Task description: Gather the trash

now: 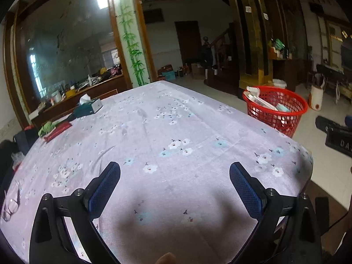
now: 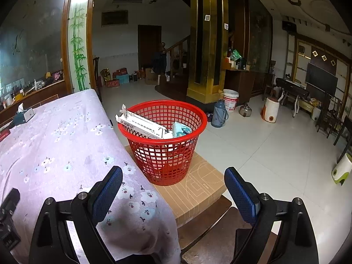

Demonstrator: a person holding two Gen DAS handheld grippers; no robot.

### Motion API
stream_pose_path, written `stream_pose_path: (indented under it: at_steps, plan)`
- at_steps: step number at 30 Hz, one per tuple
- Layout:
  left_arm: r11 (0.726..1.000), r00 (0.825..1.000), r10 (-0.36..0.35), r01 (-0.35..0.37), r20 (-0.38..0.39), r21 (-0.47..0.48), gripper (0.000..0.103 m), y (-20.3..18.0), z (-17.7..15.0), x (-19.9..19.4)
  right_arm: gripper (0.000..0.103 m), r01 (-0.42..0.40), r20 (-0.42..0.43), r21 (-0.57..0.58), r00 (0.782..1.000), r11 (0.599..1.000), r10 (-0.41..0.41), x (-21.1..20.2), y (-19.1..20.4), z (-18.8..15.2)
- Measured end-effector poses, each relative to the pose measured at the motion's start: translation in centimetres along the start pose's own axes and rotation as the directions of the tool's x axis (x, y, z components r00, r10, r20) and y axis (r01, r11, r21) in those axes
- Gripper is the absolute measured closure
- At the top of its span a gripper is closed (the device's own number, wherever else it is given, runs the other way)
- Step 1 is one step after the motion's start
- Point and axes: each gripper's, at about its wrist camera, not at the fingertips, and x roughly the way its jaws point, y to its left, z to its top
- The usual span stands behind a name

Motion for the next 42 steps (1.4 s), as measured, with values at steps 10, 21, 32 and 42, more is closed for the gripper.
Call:
stream_pose_path:
  at_steps: [10, 21, 32, 42]
  plan:
    - [0.999, 0.999, 0.041, -0.041, -0.006, 0.023, 0.004, -0.64, -0.05, 0.07, 0.007, 0.002, 0.003, 0.000, 1.000, 1.000, -0.002, 0.26, -0.06, 0.05]
    - [0.999, 0.998, 0.048, -0.048, -0.034, 0.015, 0.004, -0.18, -0.39, 0.35, 0.007, -0.002, 0.001, -0.011, 1.000, 1.000, 0.002, 0.10, 0.37, -0.05]
    - [0.999, 0.998, 0.041, -0.041, -0.039, 0.012, 0.004, -0.27, -0.42, 0.42, 0.007, 0.000, -0.002, -0.012, 1.000, 1.000, 0.000, 0.26, 0.34, -0.18]
    - [0.999, 0.998, 0.041, -0.040, -0.040, 0.010, 0.004, -0.27, -0.50, 0.46, 0.007, 0.000, -0.004, -0.012, 1.000, 1.000, 0.000, 0.36, 0.37, -0.20]
